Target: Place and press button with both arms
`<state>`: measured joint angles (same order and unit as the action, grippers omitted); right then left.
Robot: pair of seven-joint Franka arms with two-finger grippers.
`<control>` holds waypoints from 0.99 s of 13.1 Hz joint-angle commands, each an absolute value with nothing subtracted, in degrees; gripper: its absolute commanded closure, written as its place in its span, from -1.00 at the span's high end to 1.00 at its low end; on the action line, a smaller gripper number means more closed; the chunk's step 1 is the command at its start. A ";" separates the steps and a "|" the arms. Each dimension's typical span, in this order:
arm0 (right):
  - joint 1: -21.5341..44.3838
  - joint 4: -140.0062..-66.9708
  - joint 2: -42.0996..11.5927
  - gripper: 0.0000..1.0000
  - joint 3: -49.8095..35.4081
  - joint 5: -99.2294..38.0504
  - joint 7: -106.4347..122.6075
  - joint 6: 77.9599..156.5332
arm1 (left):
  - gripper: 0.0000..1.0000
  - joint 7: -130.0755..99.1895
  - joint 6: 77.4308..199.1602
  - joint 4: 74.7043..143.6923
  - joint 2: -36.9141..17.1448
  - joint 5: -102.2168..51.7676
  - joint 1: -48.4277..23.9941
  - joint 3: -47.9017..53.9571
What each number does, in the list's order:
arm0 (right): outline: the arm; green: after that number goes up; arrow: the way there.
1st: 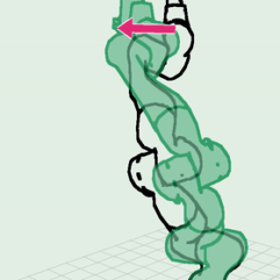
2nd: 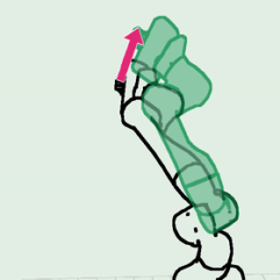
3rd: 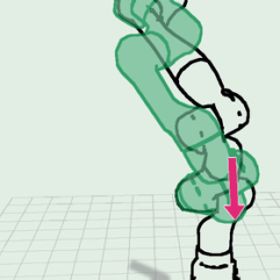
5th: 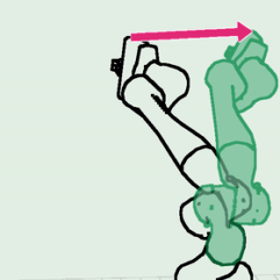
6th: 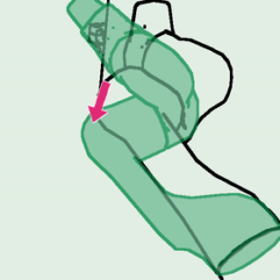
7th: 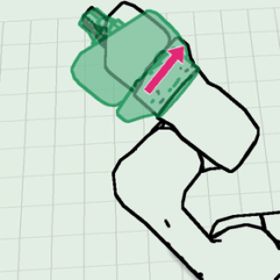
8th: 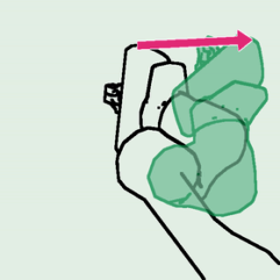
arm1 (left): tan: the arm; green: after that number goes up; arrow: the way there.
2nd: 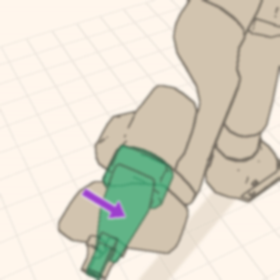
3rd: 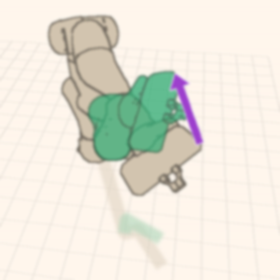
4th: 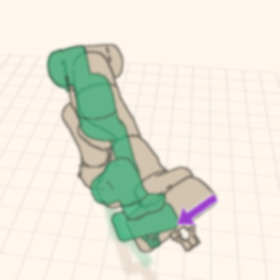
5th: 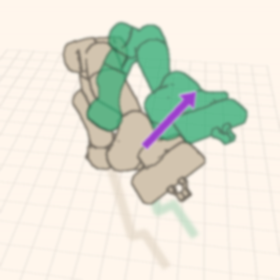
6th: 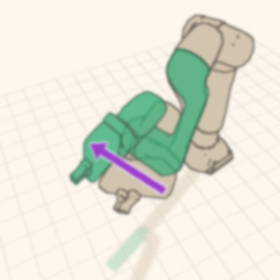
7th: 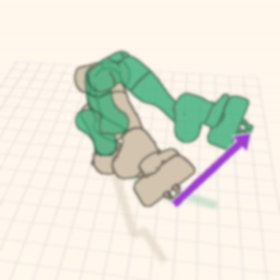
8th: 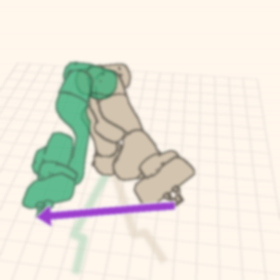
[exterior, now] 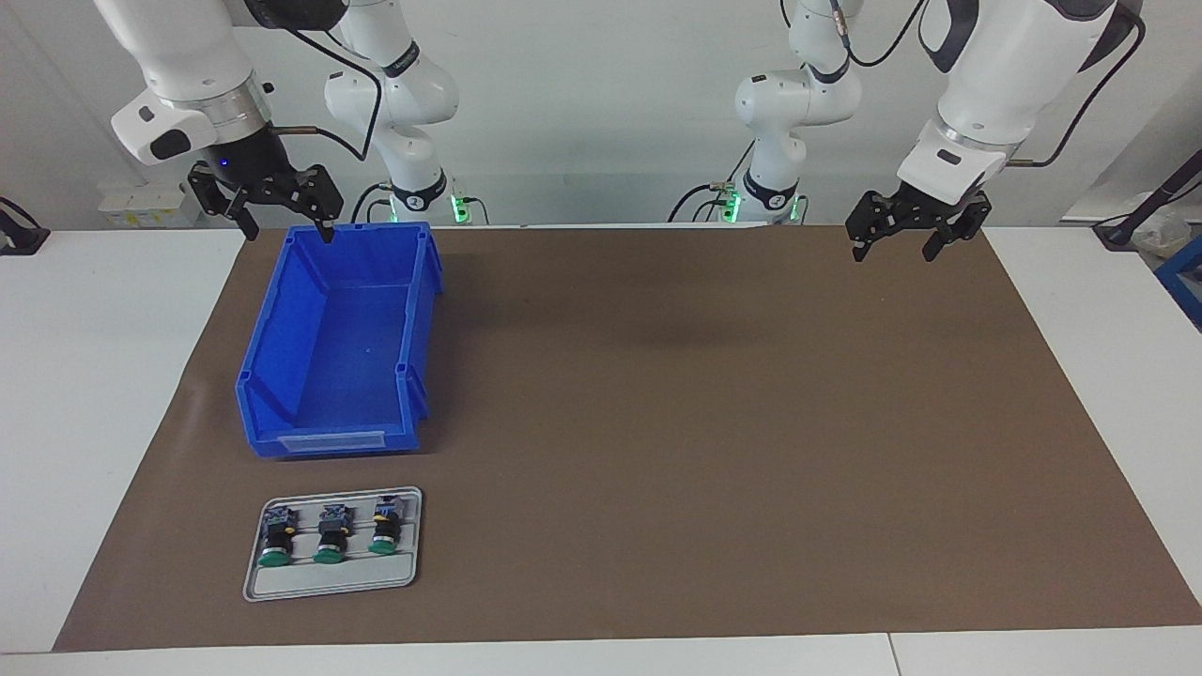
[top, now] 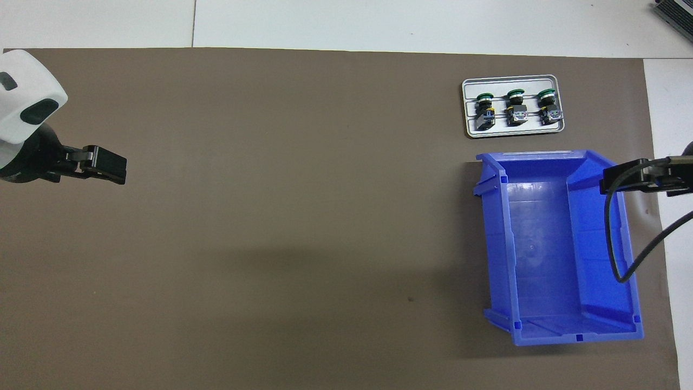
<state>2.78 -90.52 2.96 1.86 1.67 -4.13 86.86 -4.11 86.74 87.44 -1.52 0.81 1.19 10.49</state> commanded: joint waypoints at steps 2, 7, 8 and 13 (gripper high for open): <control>2.37 -91.41 3.60 1.00 2.11 0.88 -3.25 86.75 | 1.00 -3.96 86.66 89.47 0.35 1.23 1.93 10.81; 2.02 -91.41 3.69 1.00 2.37 0.88 -2.46 86.83 | 1.00 -3.96 86.66 89.47 0.35 1.23 1.85 10.81; 2.02 -91.15 3.52 1.00 2.37 0.79 -1.33 87.36 | 1.00 -3.96 86.66 89.47 0.35 1.23 1.93 10.81; 1.67 -89.31 0.28 0.84 2.37 1.14 -1.05 89.65 | 1.00 -3.96 86.66 89.47 0.35 1.23 1.93 10.81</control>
